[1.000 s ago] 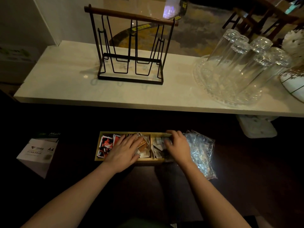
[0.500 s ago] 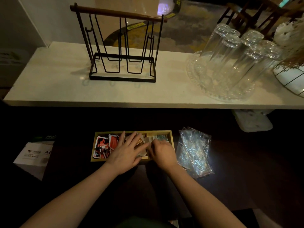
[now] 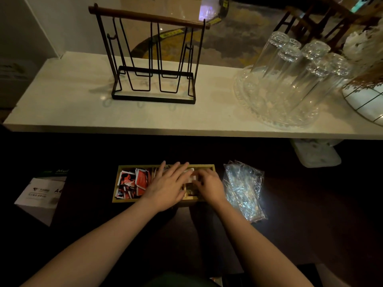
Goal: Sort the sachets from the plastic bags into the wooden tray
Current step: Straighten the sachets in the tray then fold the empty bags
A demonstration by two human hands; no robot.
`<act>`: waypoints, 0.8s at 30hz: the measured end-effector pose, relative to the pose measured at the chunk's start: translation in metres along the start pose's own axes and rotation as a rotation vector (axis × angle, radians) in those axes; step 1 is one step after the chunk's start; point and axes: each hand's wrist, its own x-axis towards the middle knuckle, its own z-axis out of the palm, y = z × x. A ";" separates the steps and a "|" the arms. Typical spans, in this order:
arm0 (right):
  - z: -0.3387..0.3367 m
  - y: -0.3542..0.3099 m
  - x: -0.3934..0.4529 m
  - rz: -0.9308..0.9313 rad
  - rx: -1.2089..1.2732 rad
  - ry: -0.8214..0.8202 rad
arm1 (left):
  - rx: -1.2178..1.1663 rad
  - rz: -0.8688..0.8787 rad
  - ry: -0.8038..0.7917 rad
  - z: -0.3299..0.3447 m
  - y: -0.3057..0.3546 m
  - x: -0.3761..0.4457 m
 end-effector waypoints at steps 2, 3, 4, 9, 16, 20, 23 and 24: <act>0.003 -0.008 -0.002 -0.077 -0.019 -0.020 | -0.009 0.043 -0.015 -0.001 0.003 0.006; 0.005 -0.011 -0.003 -0.082 0.007 -0.032 | -0.020 0.051 -0.035 -0.002 0.005 0.009; 0.008 -0.012 -0.003 -0.075 0.038 -0.039 | -0.039 0.044 -0.051 -0.003 0.006 0.010; 0.011 -0.004 -0.008 0.058 0.130 -0.037 | -0.025 0.055 -0.114 -0.004 -0.003 0.011; 0.006 0.007 -0.005 0.080 0.126 -0.041 | 0.088 0.203 0.007 -0.003 -0.014 -0.007; 0.001 0.013 -0.005 0.106 -0.067 0.068 | 0.112 0.201 -0.029 0.005 -0.009 -0.012; 0.001 0.011 -0.005 -0.010 -0.211 0.089 | 0.134 0.162 -0.074 0.008 -0.004 -0.005; 0.001 0.011 -0.006 -0.050 -0.245 0.106 | 0.138 0.147 -0.079 0.008 -0.002 -0.002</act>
